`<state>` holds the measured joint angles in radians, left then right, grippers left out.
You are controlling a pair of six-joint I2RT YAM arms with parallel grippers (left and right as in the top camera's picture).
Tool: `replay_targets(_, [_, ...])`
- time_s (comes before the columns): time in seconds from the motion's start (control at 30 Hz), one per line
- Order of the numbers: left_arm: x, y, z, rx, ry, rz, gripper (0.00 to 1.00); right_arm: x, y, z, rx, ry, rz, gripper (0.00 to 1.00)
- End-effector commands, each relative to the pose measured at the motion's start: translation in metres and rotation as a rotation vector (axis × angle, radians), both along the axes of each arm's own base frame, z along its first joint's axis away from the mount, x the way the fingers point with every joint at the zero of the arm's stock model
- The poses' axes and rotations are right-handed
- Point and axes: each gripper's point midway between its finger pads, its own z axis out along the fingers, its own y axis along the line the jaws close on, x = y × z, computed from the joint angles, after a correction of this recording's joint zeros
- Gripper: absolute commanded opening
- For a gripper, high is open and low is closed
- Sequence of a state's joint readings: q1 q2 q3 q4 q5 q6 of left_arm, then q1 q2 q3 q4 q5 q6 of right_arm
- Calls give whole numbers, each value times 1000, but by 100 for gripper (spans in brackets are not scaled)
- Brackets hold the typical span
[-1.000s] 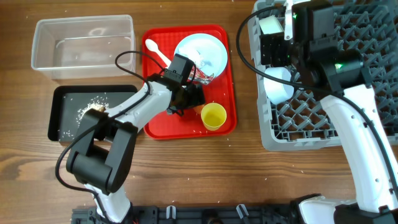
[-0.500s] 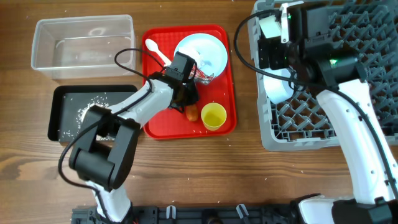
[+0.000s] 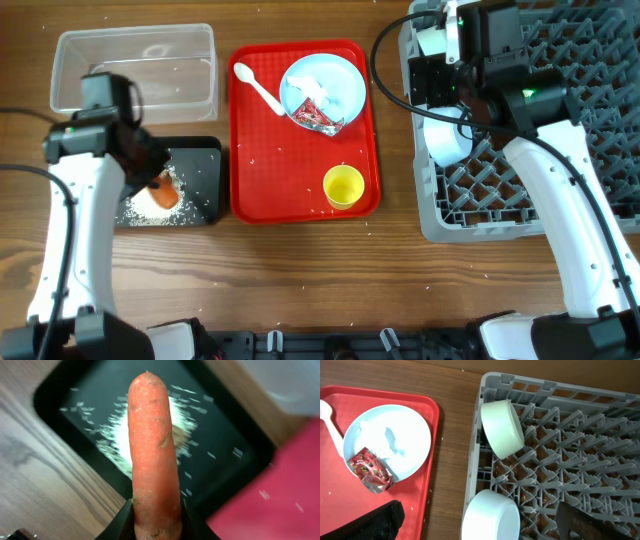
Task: Sort waste into correct bins and load items into the dishwasher rack
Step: 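Place the carrot onto the black tray and open the left gripper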
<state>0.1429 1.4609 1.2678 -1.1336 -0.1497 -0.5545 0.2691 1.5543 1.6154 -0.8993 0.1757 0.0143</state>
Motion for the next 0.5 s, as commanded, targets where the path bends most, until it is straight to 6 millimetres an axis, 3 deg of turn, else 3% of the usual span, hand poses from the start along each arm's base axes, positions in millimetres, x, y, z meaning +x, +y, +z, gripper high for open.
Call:
replay_targets(0.0, [-19, 47, -53, 26, 131, 127, 17, 2, 4, -6, 26, 16, 6, 100])
replay_targets(0.13, [-21, 57, -104, 8, 194, 161, 15, -1, 3, -8, 22, 30, 6, 100])
replay_targets(0.2, [-23, 57, -127, -4, 246, 160, 18, -4, 3, -11, 19, 46, 5, 100])
replay_targets(0.23, [-23, 57, -135, -9, 266, 160, 25, -5, 2, -11, 18, 51, 4, 100])
replay_targets(0.27, [-24, 57, -139, -12, 280, 158, 38, -5, 2, -11, 18, 51, 4, 100])
replay_targets(0.3, [-25, 56, -142, -14, 289, 155, 58, -4, 2, -11, 18, 50, 4, 100])
replay_targets(0.4, [-25, 56, -138, -15, 292, 151, 69, -4, 2, -11, 18, 50, 4, 100])
replay_targets(0.47, [-21, 57, -121, -14, 291, 150, 70, -5, 4, -11, 24, 51, 11, 100])
